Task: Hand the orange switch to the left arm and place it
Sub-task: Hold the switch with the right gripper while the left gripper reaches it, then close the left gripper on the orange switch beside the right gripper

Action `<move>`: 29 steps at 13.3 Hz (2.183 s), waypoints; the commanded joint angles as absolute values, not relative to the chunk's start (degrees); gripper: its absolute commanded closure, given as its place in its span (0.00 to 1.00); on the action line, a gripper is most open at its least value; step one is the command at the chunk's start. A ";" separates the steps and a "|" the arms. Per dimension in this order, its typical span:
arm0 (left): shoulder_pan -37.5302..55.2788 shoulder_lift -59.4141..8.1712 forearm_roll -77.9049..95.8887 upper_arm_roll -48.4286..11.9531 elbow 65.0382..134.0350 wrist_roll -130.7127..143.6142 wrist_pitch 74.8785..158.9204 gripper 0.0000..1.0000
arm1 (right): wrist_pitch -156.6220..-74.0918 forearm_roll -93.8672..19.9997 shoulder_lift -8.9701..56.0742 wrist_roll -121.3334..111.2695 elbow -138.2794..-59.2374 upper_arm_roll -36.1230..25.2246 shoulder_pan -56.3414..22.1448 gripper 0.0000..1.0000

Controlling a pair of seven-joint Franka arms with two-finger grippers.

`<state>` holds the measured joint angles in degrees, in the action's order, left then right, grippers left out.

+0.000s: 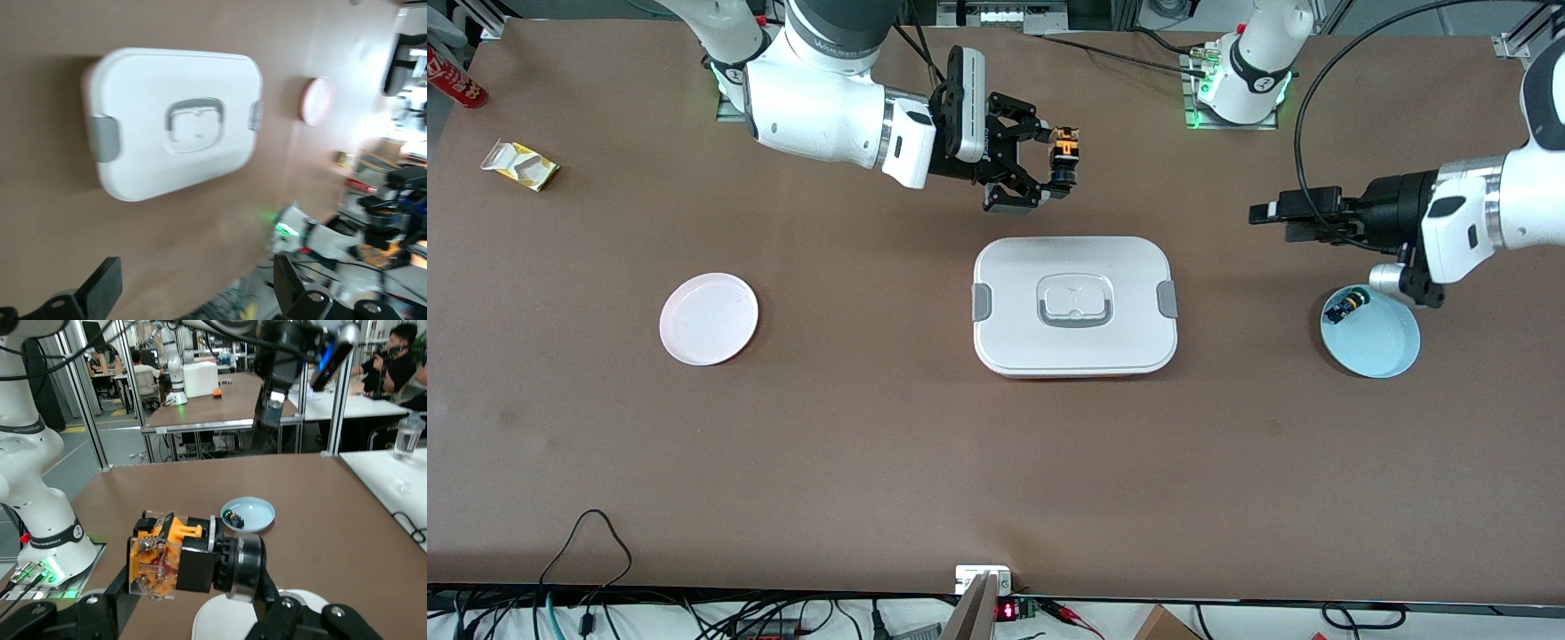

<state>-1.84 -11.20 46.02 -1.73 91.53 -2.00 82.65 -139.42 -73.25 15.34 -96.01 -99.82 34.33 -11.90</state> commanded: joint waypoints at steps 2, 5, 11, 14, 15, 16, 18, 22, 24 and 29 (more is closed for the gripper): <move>-2.29 -5.83 61.22 -2.28 103.40 -8.32 86.11 0.00 | -140.45 -84.78 16.08 -108.96 -99.84 34.19 -12.74 0.92; -2.11 0.51 77.37 -5.26 117.12 -23.69 92.19 0.00 | -140.45 -92.08 16.96 -115.03 -99.84 34.19 -13.71 0.92; -1.67 1.14 84.36 -11.49 118.21 -24.96 94.65 0.00 | -140.01 -102.48 17.93 -123.13 -99.84 34.19 -14.41 0.92; -1.76 1.41 87.44 -14.50 118.56 -24.87 97.65 0.00 | -140.01 -102.48 18.11 -123.13 -99.84 34.19 -14.76 0.92; -1.67 1.58 87.71 -14.59 118.65 -24.70 97.73 0.00 | -140.01 -102.48 18.19 -123.13 -99.93 34.19 -14.77 0.92; -1.67 1.67 87.80 -15.29 118.91 -24.61 97.73 0.01 | -140.01 -102.57 18.11 -123.13 -99.84 34.19 -14.77 0.92; -2.11 2.98 87.80 -16.08 120.14 -24.44 97.65 0.04 | -140.01 -102.57 18.11 -123.13 -99.93 34.19 -14.77 0.92; -2.02 5.36 87.80 -16.17 121.73 -24.52 97.56 0.34 | -140.01 -103.01 17.93 -123.05 -100.11 34.19 -14.77 0.92; -2.02 5.36 87.80 -16.17 121.64 -24.70 97.56 0.46 | -140.01 -103.01 17.93 -123.05 -100.19 34.19 -14.77 0.92; -1.58 5.19 87.89 -16.95 121.55 -25.14 97.65 0.46 | -140.01 -102.92 18.02 -123.13 -100.37 34.19 -14.77 0.92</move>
<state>-1.34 3.74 86.17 -15.80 120.10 -23.79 96.94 -137.95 -100.03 17.88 -117.31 -100.32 34.28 -13.95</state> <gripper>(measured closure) 0.454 0.278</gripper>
